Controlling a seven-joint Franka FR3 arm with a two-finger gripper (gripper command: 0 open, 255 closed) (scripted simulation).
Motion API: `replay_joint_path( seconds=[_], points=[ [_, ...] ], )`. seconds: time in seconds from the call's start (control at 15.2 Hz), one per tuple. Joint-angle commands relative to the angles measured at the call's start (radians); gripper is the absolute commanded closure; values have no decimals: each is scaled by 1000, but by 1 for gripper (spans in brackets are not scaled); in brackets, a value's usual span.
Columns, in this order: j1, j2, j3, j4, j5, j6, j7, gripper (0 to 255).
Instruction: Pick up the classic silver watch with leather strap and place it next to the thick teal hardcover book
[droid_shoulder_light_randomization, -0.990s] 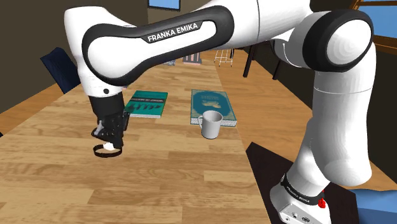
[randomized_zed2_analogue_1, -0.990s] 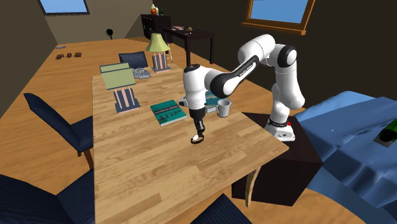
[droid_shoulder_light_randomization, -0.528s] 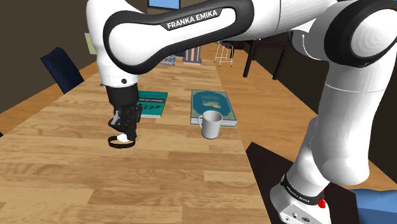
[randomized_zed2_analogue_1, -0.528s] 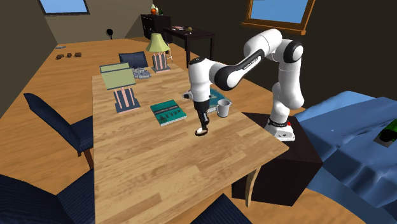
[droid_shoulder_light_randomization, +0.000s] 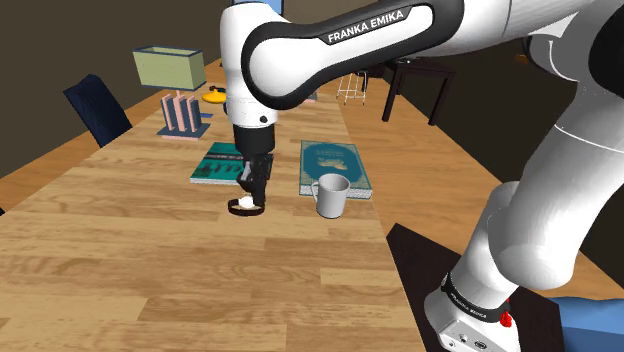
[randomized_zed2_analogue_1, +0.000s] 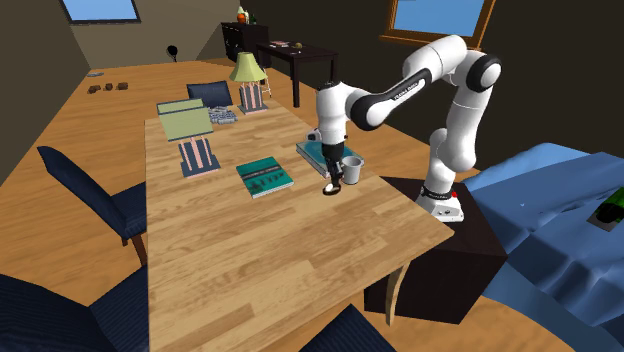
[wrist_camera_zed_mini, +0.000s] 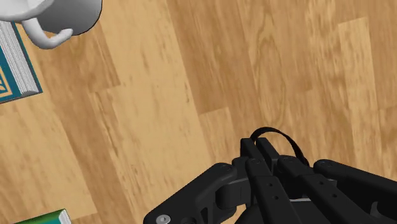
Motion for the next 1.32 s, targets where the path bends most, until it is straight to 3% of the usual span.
replay_joint_path(
  seconds=[0.0, 0.59, 1.25],
  points=[
    [-17, -53, -19, -64, 14, 9, -45, 255],
    [-87, -293, -141, -309, 29, -3, -253, 255],
    [-186, -488, -310, -478, -56, -46, -477, 255]
  ],
)
